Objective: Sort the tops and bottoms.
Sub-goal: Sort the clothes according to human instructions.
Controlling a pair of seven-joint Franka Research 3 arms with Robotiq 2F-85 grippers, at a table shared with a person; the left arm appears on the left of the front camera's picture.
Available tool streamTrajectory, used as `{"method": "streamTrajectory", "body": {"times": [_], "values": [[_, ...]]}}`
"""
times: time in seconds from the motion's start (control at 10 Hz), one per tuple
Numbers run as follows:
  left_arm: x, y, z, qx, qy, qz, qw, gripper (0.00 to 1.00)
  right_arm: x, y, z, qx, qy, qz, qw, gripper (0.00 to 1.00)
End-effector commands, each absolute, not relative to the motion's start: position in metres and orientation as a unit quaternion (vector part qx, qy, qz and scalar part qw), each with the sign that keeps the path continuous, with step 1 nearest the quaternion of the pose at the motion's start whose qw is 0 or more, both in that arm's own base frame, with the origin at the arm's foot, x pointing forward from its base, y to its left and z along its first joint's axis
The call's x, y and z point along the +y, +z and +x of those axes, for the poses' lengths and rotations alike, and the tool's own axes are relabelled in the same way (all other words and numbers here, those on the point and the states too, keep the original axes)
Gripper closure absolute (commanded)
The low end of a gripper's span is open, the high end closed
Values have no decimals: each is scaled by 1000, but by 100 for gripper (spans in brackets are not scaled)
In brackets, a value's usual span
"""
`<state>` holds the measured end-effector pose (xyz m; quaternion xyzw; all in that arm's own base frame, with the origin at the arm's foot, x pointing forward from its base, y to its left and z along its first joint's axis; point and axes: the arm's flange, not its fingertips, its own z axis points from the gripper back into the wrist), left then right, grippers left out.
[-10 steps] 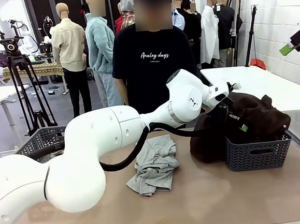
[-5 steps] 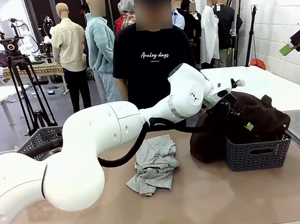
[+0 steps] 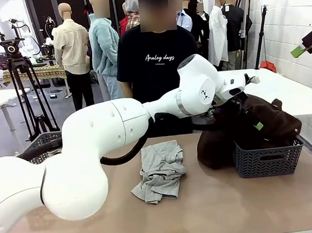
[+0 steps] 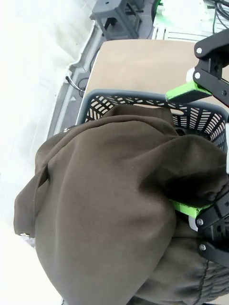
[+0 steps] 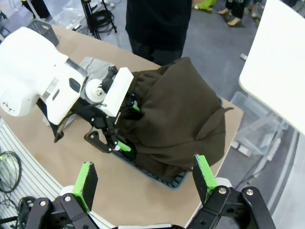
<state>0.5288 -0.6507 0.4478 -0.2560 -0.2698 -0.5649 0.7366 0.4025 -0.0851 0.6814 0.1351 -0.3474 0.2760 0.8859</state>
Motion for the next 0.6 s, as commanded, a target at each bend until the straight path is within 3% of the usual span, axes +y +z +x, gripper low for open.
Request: {"method": "streamTrajectory", "body": {"times": [0.0,0.5], "values": [[-724,476,579,-287,-575,-230,731,0,-84,680,403,-348,276,136,886,0],[-705,503,556,-318,-572,-219,723,0,-84,680,403,-348,276,136,886,0]]}}
